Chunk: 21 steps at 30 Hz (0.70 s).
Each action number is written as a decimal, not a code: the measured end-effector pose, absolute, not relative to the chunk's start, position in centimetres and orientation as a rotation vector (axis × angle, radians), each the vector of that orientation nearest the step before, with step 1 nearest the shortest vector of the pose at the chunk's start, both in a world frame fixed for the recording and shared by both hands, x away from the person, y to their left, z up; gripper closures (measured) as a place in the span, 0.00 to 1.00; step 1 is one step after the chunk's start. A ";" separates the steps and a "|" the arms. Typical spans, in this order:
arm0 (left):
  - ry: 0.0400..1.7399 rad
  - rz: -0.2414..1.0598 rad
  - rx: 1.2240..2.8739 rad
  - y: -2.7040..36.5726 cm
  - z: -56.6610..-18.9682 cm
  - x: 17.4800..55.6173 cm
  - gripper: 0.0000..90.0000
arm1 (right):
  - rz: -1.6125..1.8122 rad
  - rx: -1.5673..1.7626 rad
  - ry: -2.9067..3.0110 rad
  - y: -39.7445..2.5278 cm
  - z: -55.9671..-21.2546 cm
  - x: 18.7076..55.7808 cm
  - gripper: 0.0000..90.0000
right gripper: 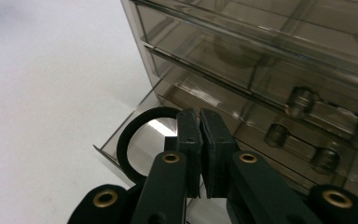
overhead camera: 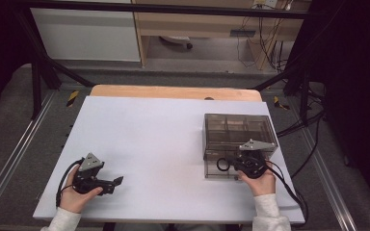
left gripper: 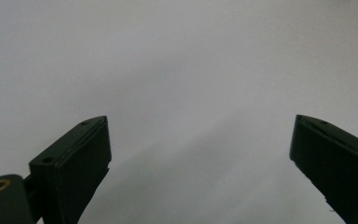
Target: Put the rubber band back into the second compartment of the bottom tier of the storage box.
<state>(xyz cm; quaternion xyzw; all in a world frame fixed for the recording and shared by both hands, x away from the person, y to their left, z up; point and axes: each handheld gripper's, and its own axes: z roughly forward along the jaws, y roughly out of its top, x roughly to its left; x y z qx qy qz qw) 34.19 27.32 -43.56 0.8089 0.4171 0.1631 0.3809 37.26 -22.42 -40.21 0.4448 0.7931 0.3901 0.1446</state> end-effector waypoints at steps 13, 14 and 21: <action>1.064 0.417 2.066 27.3 -43.6 34.2 0.06 | 1.093 1.316 2.256 -23.6 -40.4 37.4 0.97; 1.064 0.417 2.066 27.3 -43.6 34.2 0.06 | 1.090 1.317 2.254 -23.7 -40.4 37.4 0.97; 1.064 0.417 2.067 27.3 -43.6 34.2 0.06 | 1.068 1.332 2.239 -24.2 -40.5 37.5 0.97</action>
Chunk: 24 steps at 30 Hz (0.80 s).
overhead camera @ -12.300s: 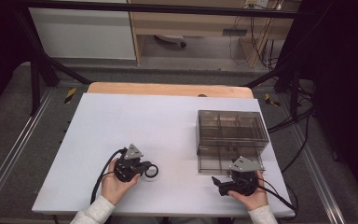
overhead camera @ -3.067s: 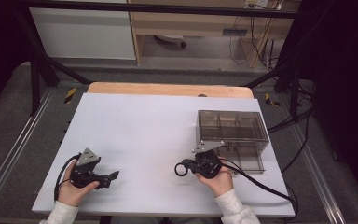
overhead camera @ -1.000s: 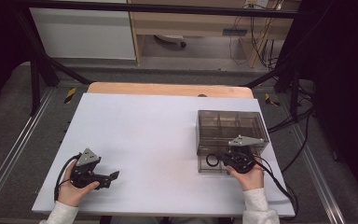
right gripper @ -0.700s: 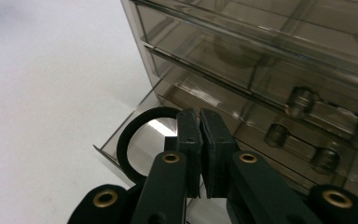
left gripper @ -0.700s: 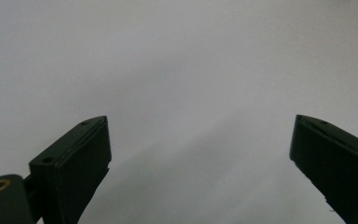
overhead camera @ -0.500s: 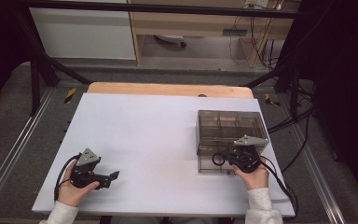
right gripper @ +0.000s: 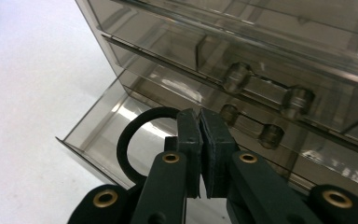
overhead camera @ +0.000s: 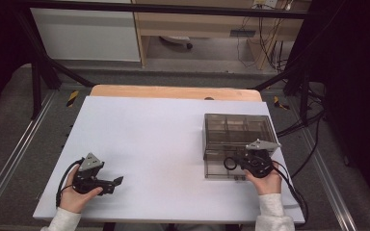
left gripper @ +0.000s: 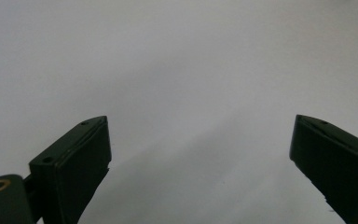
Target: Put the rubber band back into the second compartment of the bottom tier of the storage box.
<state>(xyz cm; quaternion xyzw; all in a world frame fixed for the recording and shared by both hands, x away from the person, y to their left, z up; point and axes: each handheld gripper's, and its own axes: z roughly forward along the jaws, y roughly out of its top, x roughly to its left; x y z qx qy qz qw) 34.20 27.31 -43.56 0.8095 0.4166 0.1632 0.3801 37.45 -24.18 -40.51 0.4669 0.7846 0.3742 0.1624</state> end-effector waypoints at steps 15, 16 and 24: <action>1.065 0.417 2.065 27.3 -43.5 34.2 0.06 | 1.023 1.350 2.234 -24.7 -41.1 37.7 0.97; 1.064 0.418 2.066 27.3 -43.5 34.2 0.06 | 1.022 1.352 2.235 -24.8 -41.1 37.7 0.97; 1.064 0.417 2.064 27.3 -43.5 34.2 0.06 | 0.973 1.357 2.240 -24.9 -41.5 37.8 0.97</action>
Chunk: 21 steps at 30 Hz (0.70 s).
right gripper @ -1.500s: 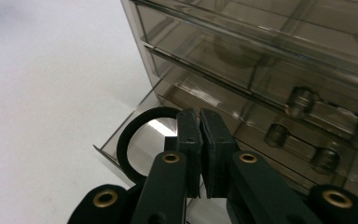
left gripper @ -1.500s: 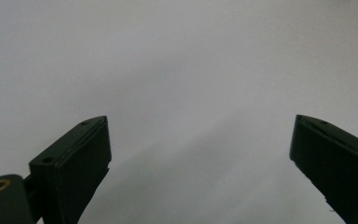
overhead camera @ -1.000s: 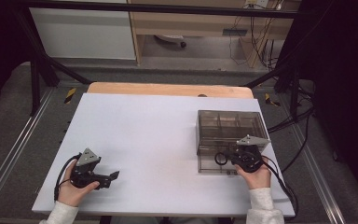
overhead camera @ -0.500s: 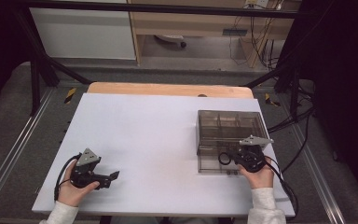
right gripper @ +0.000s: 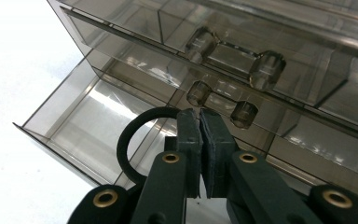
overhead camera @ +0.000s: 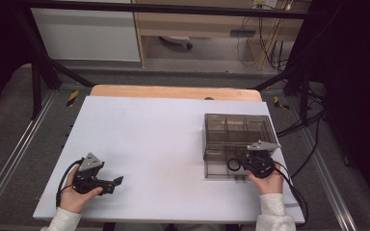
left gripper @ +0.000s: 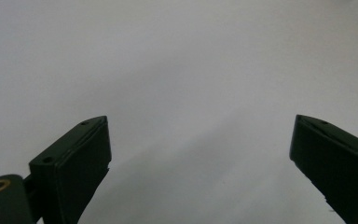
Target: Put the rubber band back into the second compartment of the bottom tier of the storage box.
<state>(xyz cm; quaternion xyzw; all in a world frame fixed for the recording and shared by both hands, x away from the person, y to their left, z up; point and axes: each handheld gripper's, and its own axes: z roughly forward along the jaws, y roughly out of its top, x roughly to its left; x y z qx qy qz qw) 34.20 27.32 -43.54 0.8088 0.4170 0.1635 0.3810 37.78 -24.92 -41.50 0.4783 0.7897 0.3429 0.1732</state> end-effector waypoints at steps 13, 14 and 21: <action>1.064 0.416 2.065 27.3 -43.5 34.2 0.06 | 0.929 1.363 2.244 -25.1 -42.0 37.9 0.97; 1.064 0.416 2.065 27.3 -43.5 34.2 0.06 | 0.923 1.362 2.244 -25.1 -42.0 37.9 0.97; 1.063 0.417 2.066 27.3 -43.5 34.2 0.06 | 0.886 1.350 2.250 -25.1 -42.3 38.0 0.97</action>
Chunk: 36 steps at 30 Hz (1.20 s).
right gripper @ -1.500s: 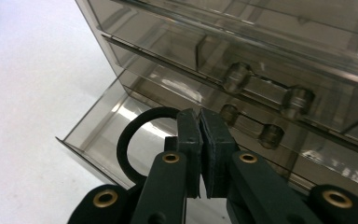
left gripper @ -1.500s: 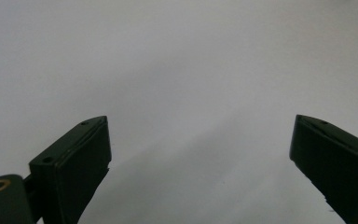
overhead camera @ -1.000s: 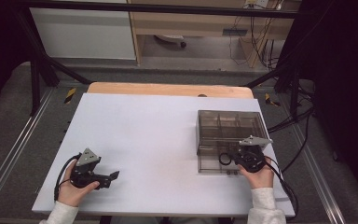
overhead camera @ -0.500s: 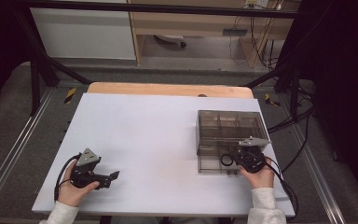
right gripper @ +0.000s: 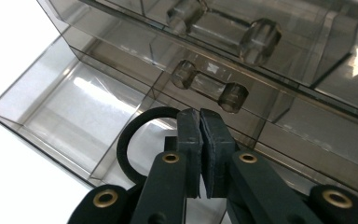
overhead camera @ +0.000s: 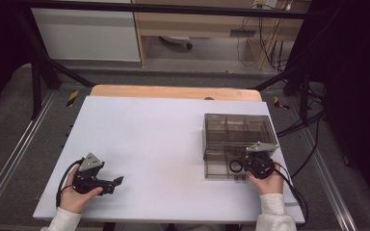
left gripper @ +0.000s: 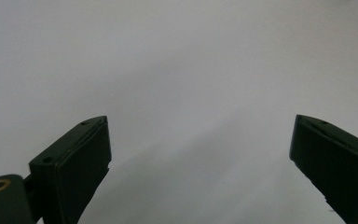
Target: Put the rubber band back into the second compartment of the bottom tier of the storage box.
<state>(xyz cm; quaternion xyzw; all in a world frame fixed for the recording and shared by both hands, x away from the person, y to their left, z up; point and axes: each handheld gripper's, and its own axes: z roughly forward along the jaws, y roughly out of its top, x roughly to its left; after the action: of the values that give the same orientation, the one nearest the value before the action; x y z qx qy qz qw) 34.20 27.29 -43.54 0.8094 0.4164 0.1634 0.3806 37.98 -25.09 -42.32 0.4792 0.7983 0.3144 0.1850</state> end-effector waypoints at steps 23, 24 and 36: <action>1.061 0.419 2.068 27.3 -43.5 34.2 0.06 | 0.874 1.333 2.247 -25.2 -42.5 37.9 0.89; 1.062 0.419 2.068 27.3 -43.5 34.2 0.06 | 0.885 1.335 2.245 -25.2 -42.4 37.9 0.88; 1.062 0.417 2.069 27.3 -43.6 34.2 0.06 | 0.977 1.325 2.248 -25.1 -41.8 37.1 0.66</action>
<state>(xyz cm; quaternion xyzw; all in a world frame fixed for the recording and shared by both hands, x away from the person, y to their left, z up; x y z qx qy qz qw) 34.21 27.27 -43.60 0.8100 0.4159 0.1632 0.3797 37.08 -25.08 -41.81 0.4681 0.7941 0.3451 0.1766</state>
